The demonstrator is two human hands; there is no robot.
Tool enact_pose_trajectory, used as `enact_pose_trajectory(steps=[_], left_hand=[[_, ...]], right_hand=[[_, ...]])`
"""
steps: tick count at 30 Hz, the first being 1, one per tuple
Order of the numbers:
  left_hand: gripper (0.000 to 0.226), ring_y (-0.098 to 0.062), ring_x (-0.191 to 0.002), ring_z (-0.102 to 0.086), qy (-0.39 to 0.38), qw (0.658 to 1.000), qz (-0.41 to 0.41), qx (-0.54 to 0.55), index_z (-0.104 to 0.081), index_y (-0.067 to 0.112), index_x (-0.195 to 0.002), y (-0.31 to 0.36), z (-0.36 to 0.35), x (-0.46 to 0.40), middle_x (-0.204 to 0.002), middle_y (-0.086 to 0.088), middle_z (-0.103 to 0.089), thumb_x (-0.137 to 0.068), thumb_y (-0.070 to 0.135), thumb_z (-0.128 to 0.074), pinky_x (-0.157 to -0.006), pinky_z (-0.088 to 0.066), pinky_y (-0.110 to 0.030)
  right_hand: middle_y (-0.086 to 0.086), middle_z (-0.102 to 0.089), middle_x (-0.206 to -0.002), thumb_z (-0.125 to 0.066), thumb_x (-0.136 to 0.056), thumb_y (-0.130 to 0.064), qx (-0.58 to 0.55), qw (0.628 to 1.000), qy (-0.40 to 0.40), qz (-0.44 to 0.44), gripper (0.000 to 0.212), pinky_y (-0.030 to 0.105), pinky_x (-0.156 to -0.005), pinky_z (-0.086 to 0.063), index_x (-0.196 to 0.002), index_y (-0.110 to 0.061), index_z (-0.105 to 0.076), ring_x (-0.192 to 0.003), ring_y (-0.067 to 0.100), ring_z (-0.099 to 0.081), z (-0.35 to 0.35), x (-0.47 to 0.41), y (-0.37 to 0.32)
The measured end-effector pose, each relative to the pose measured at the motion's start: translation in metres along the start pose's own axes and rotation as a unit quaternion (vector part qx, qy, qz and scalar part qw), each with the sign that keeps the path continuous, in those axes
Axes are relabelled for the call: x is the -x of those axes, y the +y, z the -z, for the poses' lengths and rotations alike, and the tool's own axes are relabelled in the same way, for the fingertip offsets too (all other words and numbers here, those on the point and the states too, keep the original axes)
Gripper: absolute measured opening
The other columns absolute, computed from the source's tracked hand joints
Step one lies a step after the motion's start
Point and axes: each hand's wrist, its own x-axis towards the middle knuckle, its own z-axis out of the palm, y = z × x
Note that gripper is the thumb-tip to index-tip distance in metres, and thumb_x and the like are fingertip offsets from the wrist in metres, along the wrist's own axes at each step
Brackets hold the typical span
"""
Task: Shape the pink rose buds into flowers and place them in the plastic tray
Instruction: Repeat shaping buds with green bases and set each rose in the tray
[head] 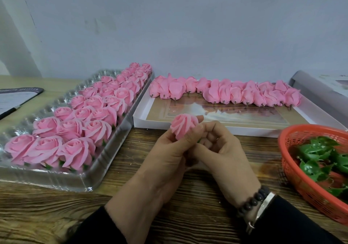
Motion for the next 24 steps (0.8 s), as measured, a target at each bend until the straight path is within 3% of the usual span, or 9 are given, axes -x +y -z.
enact_pose_trajectory(steps=[3, 6, 9, 12, 17, 21, 24], left_hand=[[0.039, -0.026, -0.08, -0.052, -0.011, 0.999, 0.011, -0.028, -0.073, 0.015, -0.091, 0.006, 0.002, 0.0, -0.094, -0.017, -0.058, -0.056, 0.032, -0.078, -0.064, -0.046, -0.027], [0.032, -0.016, -0.064, -0.053, -0.009, 1.0, 0.003, -0.021, -0.072, 0.009, -0.088, 0.006, 0.0, 0.0, -0.092, -0.02, -0.055, -0.066, 0.032, -0.074, -0.05, -0.045, -0.02], [0.023, -0.02, -0.074, -0.063, 0.004, 1.0, -0.01, -0.006, -0.073, 0.017, -0.073, 0.005, 0.001, -0.002, -0.088, -0.015, -0.066, -0.066, 0.037, -0.064, -0.066, -0.053, -0.03], [0.023, -0.022, -0.081, -0.068, 0.001, 1.0, -0.014, 0.01, -0.074, 0.017, -0.069, 0.004, 0.002, -0.002, -0.089, -0.012, -0.071, -0.07, 0.036, -0.06, -0.076, -0.056, -0.035], [0.027, -0.021, -0.085, -0.068, -0.017, 0.999, -0.018, 0.027, -0.075, 0.013, -0.076, -0.002, 0.0, -0.001, -0.089, -0.012, -0.071, -0.077, 0.032, -0.055, -0.078, -0.055, -0.03], [0.03, -0.023, -0.087, -0.067, -0.008, 1.0, -0.017, 0.024, -0.072, 0.01, -0.088, -0.004, 0.001, -0.002, -0.09, -0.013, -0.07, -0.078, 0.033, -0.056, -0.079, -0.054, -0.033], [0.027, -0.022, -0.082, -0.067, 0.011, 0.999, -0.022, 0.03, -0.074, 0.015, -0.08, -0.003, 0.003, -0.004, -0.086, -0.01, -0.07, -0.078, 0.036, -0.056, -0.077, -0.055, -0.034]], right_hand=[[0.005, -0.063, -0.065, -0.071, -0.064, -0.019, -0.064, 0.997, -0.031, -0.036, 0.025, 0.035, -0.062, -0.051, -0.084, -0.008, -0.06, -0.058, 0.015, -0.058, 0.001, 0.001, -0.001], [-0.004, -0.066, -0.066, -0.069, -0.063, -0.022, -0.091, 0.994, -0.045, -0.039, 0.024, 0.022, -0.06, -0.052, -0.083, -0.011, -0.062, -0.056, 0.008, -0.06, 0.0, 0.002, -0.003], [-0.005, -0.069, -0.072, -0.07, -0.073, -0.002, -0.073, 0.996, -0.04, -0.019, 0.026, 0.015, -0.058, -0.049, -0.095, -0.01, -0.059, -0.062, 0.003, -0.062, -0.001, 0.002, -0.003], [-0.005, -0.068, -0.076, -0.066, -0.074, 0.013, -0.035, 0.999, -0.021, 0.006, 0.029, 0.015, -0.057, -0.049, -0.092, -0.007, -0.056, -0.062, 0.004, -0.058, -0.005, 0.002, -0.003], [-0.006, -0.061, -0.061, -0.068, -0.072, 0.013, -0.023, 0.999, 0.007, 0.033, 0.027, 0.011, -0.045, -0.039, -0.081, -0.011, -0.06, -0.051, 0.002, -0.048, -0.004, 0.004, -0.003], [-0.006, -0.068, -0.069, -0.067, -0.072, 0.014, -0.018, 0.999, 0.009, 0.026, 0.03, 0.014, -0.055, -0.048, -0.087, -0.01, -0.061, -0.059, 0.005, -0.056, -0.004, 0.003, -0.003], [-0.004, -0.071, -0.083, -0.07, -0.072, 0.009, 0.029, 0.999, 0.0, 0.026, 0.035, 0.019, -0.062, -0.05, -0.089, -0.019, -0.059, -0.068, 0.008, -0.061, -0.004, 0.001, -0.002]])
